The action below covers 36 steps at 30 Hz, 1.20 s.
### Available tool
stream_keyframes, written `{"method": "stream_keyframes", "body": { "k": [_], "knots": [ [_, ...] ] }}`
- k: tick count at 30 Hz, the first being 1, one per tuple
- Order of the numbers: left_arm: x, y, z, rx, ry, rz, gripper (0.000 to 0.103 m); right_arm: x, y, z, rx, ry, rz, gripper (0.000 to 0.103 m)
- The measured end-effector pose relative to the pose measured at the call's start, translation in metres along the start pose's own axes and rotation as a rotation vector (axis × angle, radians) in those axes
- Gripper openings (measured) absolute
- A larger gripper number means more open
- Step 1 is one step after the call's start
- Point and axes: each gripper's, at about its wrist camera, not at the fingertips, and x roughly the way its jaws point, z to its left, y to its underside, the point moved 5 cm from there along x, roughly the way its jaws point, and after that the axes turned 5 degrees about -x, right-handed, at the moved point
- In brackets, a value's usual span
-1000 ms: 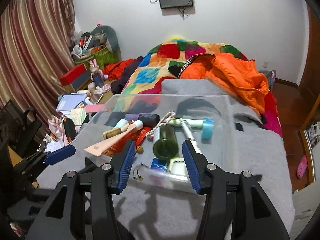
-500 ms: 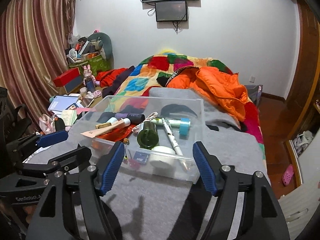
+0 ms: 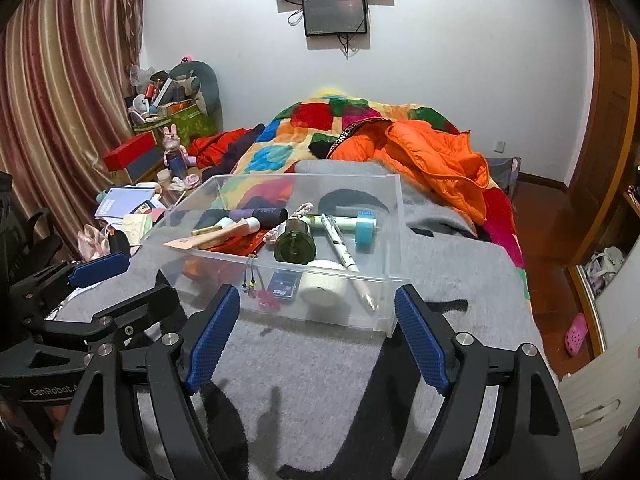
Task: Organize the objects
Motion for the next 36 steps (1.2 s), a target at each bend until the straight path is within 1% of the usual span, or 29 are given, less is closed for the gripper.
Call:
{"method": "stream_keyframes", "body": {
  "k": [10,15,36],
  "knots": [
    [-0.0059,-0.0001,0.0010,-0.004,-0.004,-0.008,0.088,-0.0040,0.0033,0.0009,0.009,0.001,0.002,0.078],
    [-0.0060,-0.0005,-0.0009,0.006,-0.022,-0.006,0.088,-0.0048,0.0051,-0.0016,0.020,0.003,0.011,0.078],
    [-0.0014,-0.0003,-0.0040,0.020,-0.003,0.004,0.088,-0.0054,0.0079,-0.0047,0.035,0.011,0.022,0.079]
  ]
}}
